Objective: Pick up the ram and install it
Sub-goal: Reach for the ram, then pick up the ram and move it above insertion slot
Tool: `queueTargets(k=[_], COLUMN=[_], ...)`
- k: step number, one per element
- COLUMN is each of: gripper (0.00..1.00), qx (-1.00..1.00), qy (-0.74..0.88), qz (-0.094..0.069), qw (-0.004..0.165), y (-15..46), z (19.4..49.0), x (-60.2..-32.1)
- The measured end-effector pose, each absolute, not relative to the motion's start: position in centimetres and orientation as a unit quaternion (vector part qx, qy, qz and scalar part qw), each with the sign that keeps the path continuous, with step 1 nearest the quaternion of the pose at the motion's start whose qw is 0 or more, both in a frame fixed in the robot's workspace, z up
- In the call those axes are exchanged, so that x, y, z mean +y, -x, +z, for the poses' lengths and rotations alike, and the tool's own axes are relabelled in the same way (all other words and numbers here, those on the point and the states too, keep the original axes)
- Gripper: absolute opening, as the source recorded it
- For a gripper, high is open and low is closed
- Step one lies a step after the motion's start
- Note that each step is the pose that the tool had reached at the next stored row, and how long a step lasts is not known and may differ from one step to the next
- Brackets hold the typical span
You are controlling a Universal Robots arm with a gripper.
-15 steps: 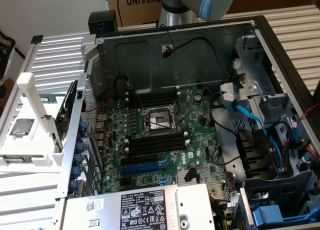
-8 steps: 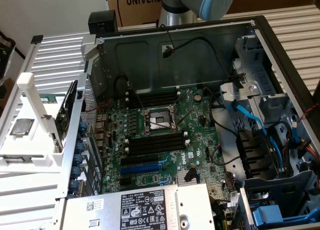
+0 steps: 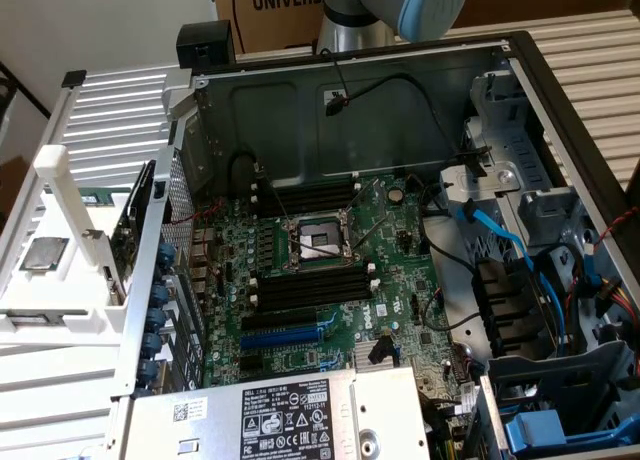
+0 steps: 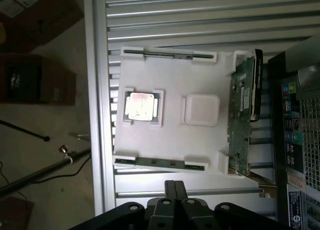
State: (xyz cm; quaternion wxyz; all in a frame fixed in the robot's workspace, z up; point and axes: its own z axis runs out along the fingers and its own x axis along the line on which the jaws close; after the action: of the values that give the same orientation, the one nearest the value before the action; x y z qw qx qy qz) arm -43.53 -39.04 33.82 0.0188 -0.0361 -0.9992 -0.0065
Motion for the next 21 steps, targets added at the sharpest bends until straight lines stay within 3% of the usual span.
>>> queueTargets(k=[21], gripper=[0.10], qx=[-1.000], qy=[-0.015], qz=[-0.008], qw=[0.013], y=[43.75], z=[33.77], x=[-39.04])
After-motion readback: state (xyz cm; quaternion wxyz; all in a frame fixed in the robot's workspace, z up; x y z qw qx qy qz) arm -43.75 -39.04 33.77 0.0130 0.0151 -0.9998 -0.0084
